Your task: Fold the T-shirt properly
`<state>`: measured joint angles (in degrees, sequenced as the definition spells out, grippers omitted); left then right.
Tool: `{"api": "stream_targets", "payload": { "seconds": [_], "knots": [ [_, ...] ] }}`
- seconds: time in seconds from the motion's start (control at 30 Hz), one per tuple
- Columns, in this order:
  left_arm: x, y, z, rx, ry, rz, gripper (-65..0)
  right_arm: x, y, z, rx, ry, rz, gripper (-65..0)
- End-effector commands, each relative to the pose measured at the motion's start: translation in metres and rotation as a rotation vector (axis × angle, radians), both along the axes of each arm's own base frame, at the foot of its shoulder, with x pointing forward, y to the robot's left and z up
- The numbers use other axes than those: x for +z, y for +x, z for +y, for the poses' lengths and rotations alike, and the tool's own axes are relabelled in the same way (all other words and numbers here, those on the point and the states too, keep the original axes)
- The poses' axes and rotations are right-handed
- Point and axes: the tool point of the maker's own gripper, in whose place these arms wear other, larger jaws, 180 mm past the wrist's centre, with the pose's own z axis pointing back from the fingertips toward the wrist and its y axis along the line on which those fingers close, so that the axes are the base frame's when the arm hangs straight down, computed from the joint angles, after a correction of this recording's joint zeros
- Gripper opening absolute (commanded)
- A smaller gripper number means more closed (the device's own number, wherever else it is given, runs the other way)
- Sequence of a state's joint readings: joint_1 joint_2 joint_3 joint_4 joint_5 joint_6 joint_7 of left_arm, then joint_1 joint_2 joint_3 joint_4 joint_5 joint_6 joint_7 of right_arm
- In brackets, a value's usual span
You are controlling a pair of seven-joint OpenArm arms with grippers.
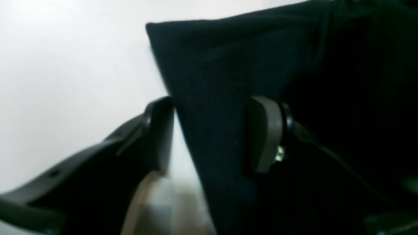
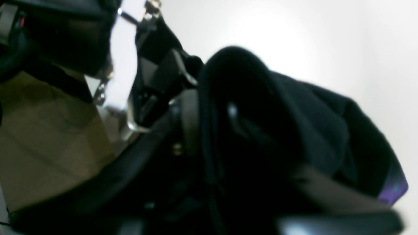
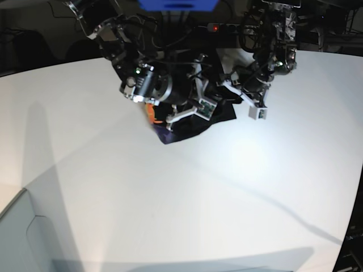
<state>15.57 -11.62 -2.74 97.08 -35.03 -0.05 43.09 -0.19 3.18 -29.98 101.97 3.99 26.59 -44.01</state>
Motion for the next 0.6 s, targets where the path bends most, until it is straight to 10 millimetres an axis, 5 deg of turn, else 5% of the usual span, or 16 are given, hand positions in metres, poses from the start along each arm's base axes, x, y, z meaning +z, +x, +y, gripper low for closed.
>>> {"api": "stream_targets", "payload": {
  "seconds": [0.0,0.17,0.33,0.57],
  "knots": [
    [-0.001,-0.003,0.005,-0.004,0.020,0.016,-29.3,0.017,0.003,0.007,0.016,0.056,-0.035,-41.1],
    [-0.001,-0.003,0.005,-0.004,0.022,0.016,-29.3,0.040,0.002,0.008,0.036,0.097,-0.097,-22.8],
    [0.012,-0.003,0.023,0.038,0.044,-0.013,-29.3,0.069,0.001,-0.004,0.022,0.134,-0.187,-22.1],
    [0.055,0.002,0.071,0.119,0.125,-0.060,-29.2,0.056,0.022,-0.052,-0.149,0.100,-0.164,-22.1]
  ]
}}
